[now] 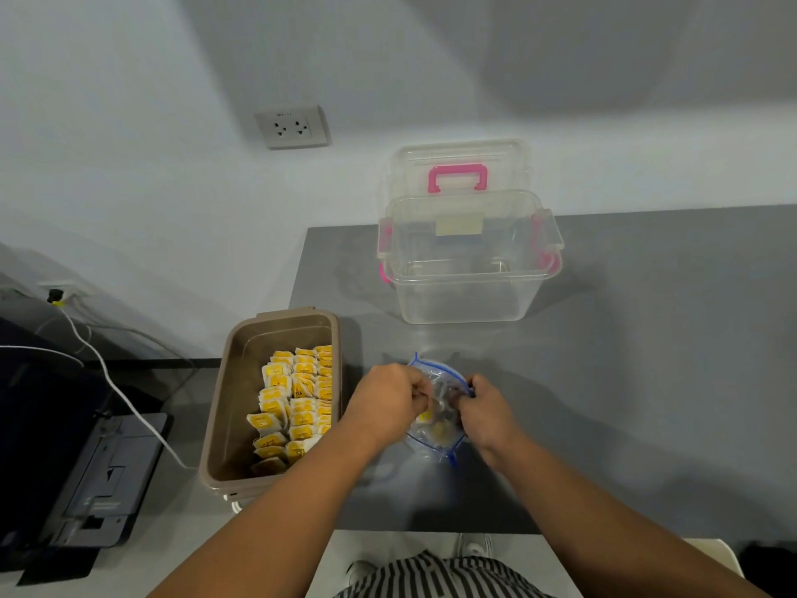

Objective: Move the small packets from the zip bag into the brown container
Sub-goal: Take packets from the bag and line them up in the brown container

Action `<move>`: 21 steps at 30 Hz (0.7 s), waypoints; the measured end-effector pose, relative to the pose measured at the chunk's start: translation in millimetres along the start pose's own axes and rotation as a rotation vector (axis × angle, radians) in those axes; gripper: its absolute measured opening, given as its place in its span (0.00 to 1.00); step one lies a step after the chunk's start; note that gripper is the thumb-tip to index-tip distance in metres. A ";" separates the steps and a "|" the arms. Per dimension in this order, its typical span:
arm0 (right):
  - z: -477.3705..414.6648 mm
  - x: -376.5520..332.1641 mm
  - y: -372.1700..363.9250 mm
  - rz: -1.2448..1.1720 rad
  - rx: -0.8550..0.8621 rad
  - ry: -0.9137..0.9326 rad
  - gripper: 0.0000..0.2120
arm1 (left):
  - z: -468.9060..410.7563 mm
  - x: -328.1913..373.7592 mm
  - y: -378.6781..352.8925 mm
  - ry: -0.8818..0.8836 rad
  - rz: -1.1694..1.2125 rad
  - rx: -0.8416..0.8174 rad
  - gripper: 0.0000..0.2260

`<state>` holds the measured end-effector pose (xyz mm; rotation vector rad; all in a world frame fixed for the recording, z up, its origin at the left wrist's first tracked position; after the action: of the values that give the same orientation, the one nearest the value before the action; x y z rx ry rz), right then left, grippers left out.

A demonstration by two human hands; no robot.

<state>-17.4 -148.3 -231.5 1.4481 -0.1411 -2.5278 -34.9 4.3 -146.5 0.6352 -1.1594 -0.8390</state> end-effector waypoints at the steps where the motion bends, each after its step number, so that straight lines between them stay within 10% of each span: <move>1: -0.1 -0.5 -0.5 -0.002 0.007 0.004 0.05 | -0.2 1.0 3.0 0.001 -0.006 0.023 0.05; 21: -5.8 -7.6 -20.8 -0.116 -0.021 -0.055 0.04 | 14.5 -11.1 87.8 -0.080 0.064 0.176 0.04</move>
<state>-11.8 -126.1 -232.2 1.4184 -0.0401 -2.6536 -29.8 61.7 -77.8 0.7101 -1.3294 -0.7180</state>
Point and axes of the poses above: each hand's wrist, its own z-axis away from the middle knuckle, its own y-axis out of the back of the hand, x = y × z, the point moved 5 cm from there along -z, towards the middle knuckle, and after that the axes turned 1 degree about -z, right-handed, at the moved point
